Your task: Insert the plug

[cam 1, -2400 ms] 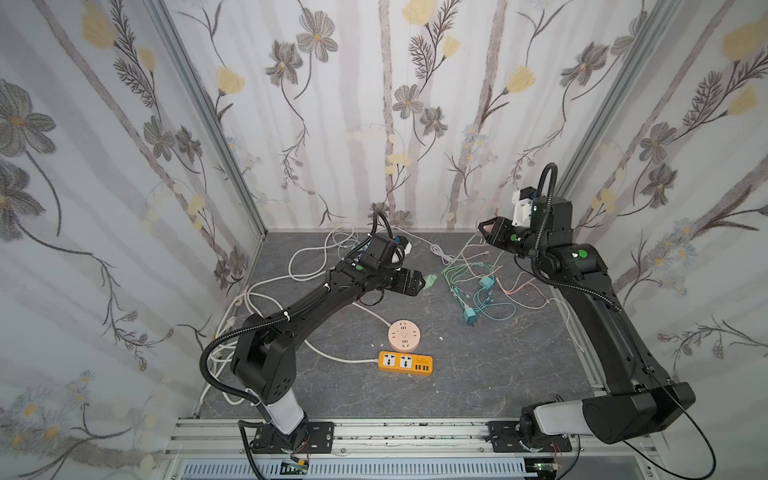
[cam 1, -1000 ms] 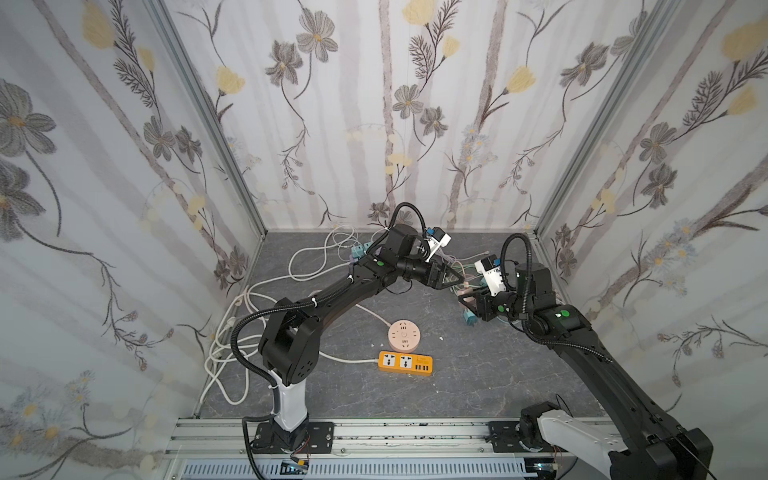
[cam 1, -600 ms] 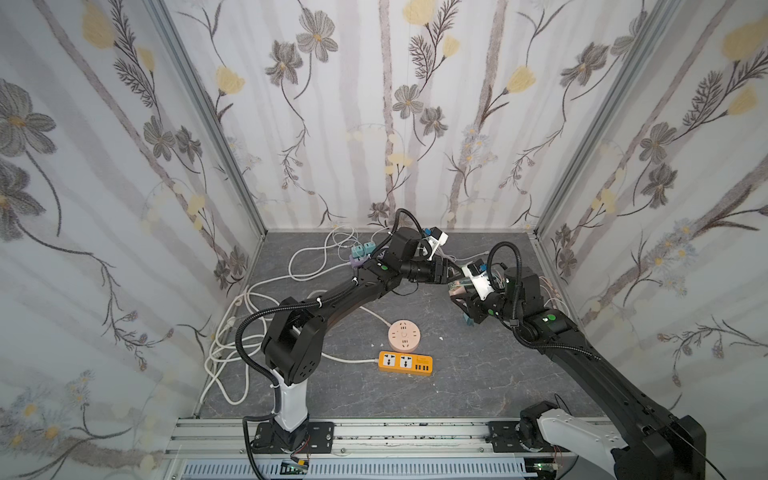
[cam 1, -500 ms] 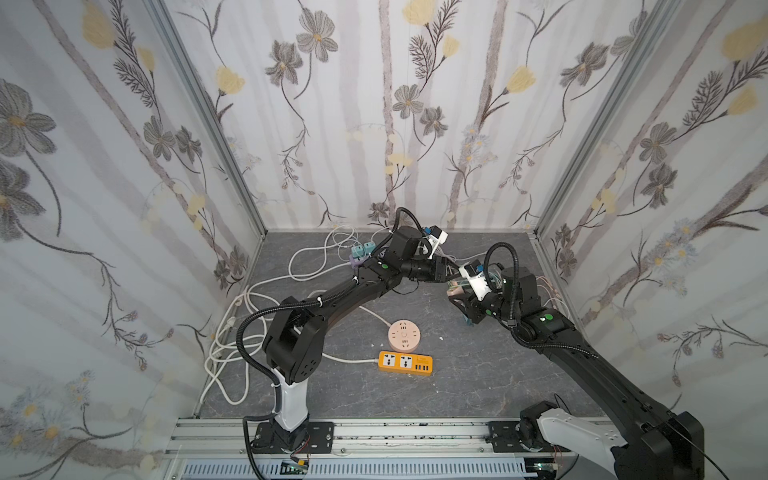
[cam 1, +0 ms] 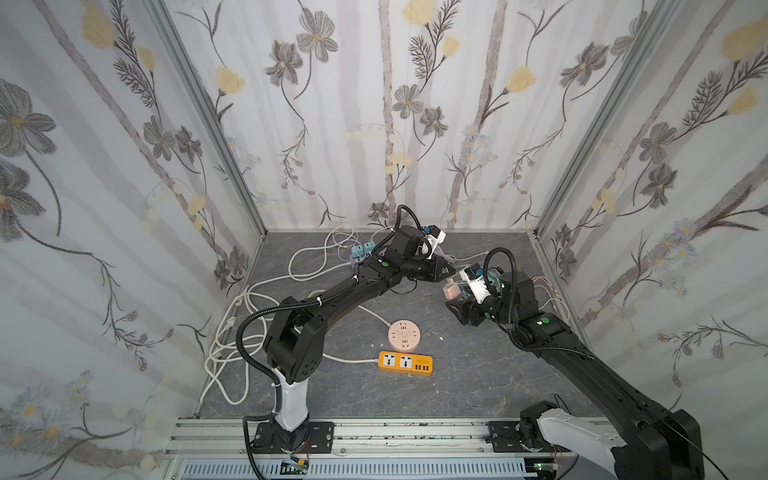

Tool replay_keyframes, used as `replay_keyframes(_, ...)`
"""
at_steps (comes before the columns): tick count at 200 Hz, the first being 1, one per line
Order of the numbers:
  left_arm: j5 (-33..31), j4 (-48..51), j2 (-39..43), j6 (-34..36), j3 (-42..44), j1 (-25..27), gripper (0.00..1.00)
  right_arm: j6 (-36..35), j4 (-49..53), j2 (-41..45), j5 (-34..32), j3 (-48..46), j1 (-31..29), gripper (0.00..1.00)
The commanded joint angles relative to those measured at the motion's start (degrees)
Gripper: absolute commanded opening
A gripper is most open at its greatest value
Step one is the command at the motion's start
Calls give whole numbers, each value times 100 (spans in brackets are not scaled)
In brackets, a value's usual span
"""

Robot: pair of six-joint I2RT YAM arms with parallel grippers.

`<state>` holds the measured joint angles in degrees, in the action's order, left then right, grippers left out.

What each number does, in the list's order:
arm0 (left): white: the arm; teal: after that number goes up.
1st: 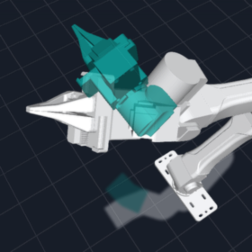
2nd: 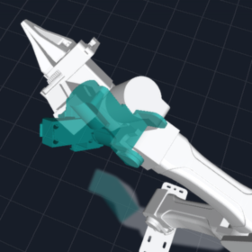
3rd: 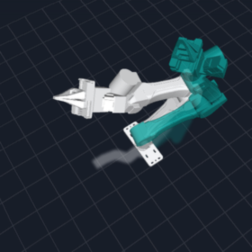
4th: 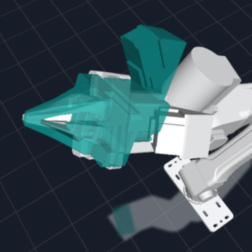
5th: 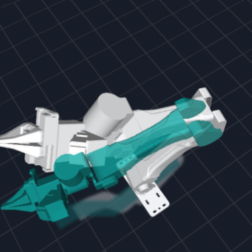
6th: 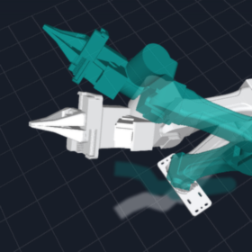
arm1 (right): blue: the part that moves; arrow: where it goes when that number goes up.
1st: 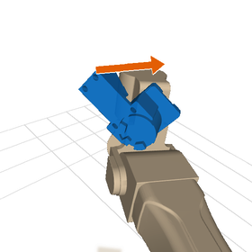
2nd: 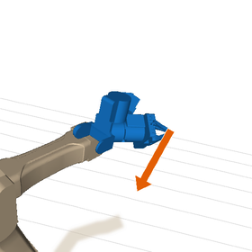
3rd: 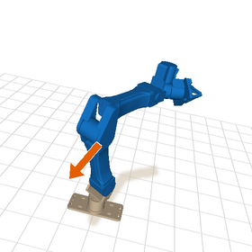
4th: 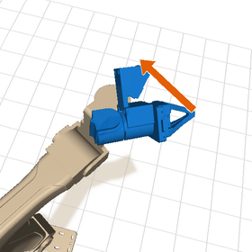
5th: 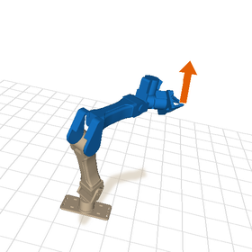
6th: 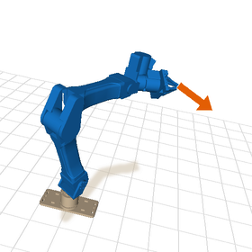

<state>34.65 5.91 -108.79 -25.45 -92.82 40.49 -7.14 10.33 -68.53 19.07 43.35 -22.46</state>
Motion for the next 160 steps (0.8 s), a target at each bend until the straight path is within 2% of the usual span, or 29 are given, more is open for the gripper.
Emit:
replay_keyframes(1, -287, -26, -77, 531, -204, -61, 13, -62, 118, 475, 46, -252, -1, 98)
replay_keyframes(25, -178, -252, -220, 770, -393, -76, 15, 242, 81, 1091, -200, -460, 23, 99)
replay_keyframes(40, -68, -180, -319, 859, -585, -74, 15, 1, 222, 1170, -282, -306, 72, 99)
replay_keyframes(64, -81, -33, -353, 943, -712, -78, 15, -967, 885, 469, -774, 414, 386, 99)
replay_keyframes(88, -220, 73, -322, 993, -660, -75, 15, -1060, 772, -177, -518, 821, 964, 99)
replay_keyframes(109, -726, 458, -365, 1113, -615, -83, 31, -1635, 902, -607, -191, 856, 1095, 99)
replay_keyframes(118, -968, 668, -422, 1193, -598, -84, 37, -1960, 1064, -882, -381, 908, 1086, 99)
replay_keyframes(131, -1270, 940, -546, 1187, -619, -102, 40, -2333, 1177, -1323, -657, 975, 1119, 99)
replay_keyframes(160, -1219, 1216, -1003, 839, -855, -172, 53, -3145, 1548, -2188, -393, 1527, 1113, 97)
